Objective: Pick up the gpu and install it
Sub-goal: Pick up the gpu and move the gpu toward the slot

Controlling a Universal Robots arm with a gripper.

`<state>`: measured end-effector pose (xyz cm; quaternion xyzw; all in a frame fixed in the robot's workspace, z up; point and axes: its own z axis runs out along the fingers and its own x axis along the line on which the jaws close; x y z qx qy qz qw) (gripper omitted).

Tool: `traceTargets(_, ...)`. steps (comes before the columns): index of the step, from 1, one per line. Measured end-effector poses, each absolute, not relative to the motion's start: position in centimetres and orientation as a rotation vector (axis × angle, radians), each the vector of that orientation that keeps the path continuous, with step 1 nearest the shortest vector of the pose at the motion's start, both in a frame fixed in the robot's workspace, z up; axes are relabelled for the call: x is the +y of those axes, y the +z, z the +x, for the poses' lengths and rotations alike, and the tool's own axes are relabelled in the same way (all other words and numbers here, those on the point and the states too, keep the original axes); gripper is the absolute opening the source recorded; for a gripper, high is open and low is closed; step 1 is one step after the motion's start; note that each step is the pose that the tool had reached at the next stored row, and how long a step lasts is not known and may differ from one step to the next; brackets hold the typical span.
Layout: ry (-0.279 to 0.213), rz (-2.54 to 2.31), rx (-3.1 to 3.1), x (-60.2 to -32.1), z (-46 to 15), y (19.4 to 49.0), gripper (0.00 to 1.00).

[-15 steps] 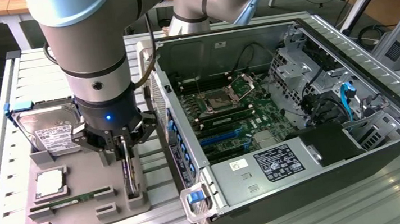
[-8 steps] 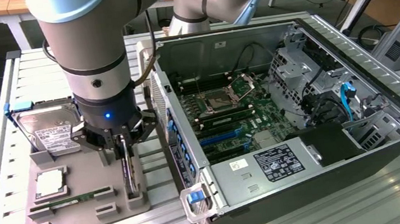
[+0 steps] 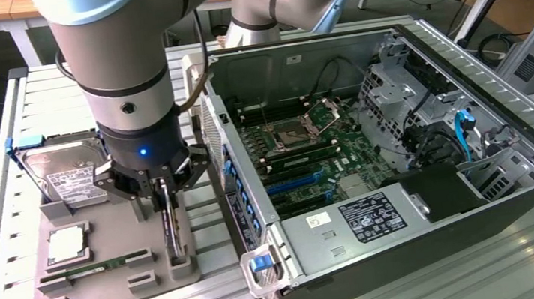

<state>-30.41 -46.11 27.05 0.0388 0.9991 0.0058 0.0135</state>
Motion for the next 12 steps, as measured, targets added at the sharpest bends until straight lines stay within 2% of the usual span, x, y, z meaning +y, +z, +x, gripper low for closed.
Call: traceTargets(12,0.018,0.121,3.112,-46.11,-30.41,27.75,0.27)
